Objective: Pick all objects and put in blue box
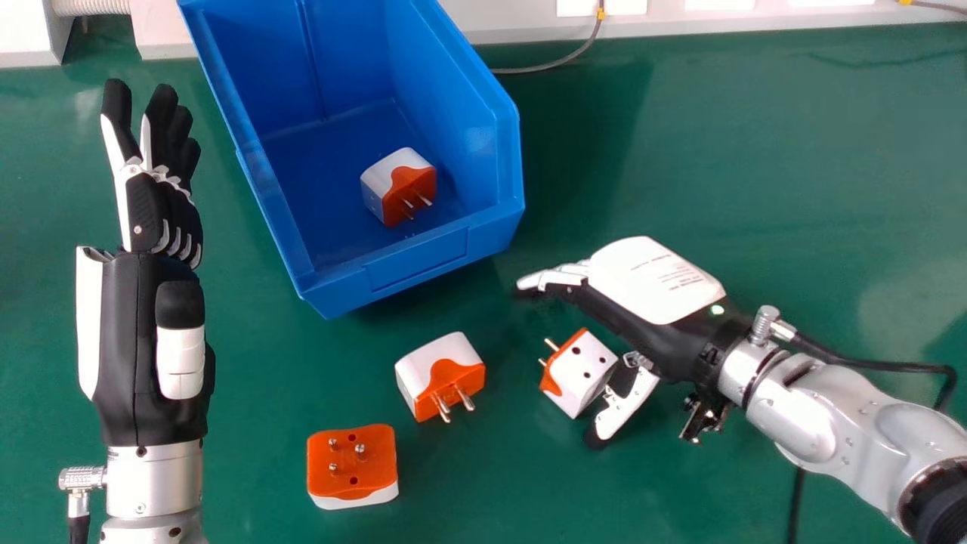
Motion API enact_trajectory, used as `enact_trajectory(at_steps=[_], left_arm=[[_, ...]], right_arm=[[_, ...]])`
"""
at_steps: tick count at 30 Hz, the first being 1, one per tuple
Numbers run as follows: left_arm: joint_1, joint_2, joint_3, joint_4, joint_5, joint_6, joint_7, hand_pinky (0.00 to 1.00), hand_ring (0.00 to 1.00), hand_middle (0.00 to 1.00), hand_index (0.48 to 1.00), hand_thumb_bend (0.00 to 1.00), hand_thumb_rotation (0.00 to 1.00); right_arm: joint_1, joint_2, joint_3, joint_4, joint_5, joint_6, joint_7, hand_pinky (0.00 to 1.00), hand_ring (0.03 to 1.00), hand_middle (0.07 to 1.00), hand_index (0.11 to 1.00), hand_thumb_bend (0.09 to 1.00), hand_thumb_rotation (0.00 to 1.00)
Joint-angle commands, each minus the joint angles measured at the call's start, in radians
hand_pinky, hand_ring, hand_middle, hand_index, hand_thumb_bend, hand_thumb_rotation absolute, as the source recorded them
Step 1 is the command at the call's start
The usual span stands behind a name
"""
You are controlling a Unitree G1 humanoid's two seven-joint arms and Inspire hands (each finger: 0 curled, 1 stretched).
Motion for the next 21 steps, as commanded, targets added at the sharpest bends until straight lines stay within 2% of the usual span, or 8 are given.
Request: enact_trajectory(at_steps=[1,2,3,5,6,8,11,21], left_arm=[[-0.003,0.001,0.001,-0.017,-0.006,-0.011,0.003,1.0,1.0,1.0,1.0,0.97,1.0],[-0.003,0.001,0.001,-0.016,-0.005,-0.011,0.004,1.0,1.0,1.0,1.0,0.97,1.0],[-0.003,0.0,0.001,-0.016,-0.004,-0.011,0.004,1.0,1.0,1.0,1.0,0.97,1.0],[-0.002,0.0,0.001,-0.017,-0.003,-0.011,0.005,1.0,1.0,1.0,1.0,0.97,1.0],[-0.002,0.001,0.0,-0.017,-0.005,-0.011,0.004,1.0,1.0,1.0,1.0,0.97,1.0],[-0.002,0.001,0.0,-0.017,-0.007,-0.009,0.002,1.0,1.0,1.0,1.0,0.97,1.0],[-0.002,0.0,-0.002,-0.018,-0.005,-0.009,0.002,1.0,1.0,1.0,1.0,0.97,1.0],[-0.003,0.005,-0.002,-0.024,-0.011,-0.005,-0.001,1.0,1.0,1.0,1.0,0.97,1.0]], right_arm=[[0.026,0.007,0.027,0.026,-0.05,0.01,-0.016,0.44,0.526,0.629,0.641,0.858,0.01],[0.026,0.005,0.028,0.027,-0.053,0.005,-0.028,0.44,0.526,0.629,0.641,0.858,0.01],[0.025,0.003,0.029,0.027,-0.056,0.002,-0.036,0.42,0.503,0.611,0.61,0.79,0.03],[0.024,0.0,0.031,0.029,-0.058,-0.002,-0.045,0.42,0.503,0.611,0.61,0.79,0.03],[0.023,-0.002,0.028,0.031,-0.053,-0.009,-0.048,0.4,0.477,0.578,0.592,0.737,0.03],[0.021,-0.007,0.02,0.034,-0.04,-0.023,-0.048,0.4,0.477,0.578,0.592,0.737,0.03],[0.02,-0.011,0.006,0.034,-0.023,-0.033,-0.039,0.36,0.432,0.528,0.567,0.661,0.02],[0.018,-0.018,-0.034,-0.008,0.008,-0.059,-0.003,0.34,0.392,0.476,0.533,0.57,0.01]])
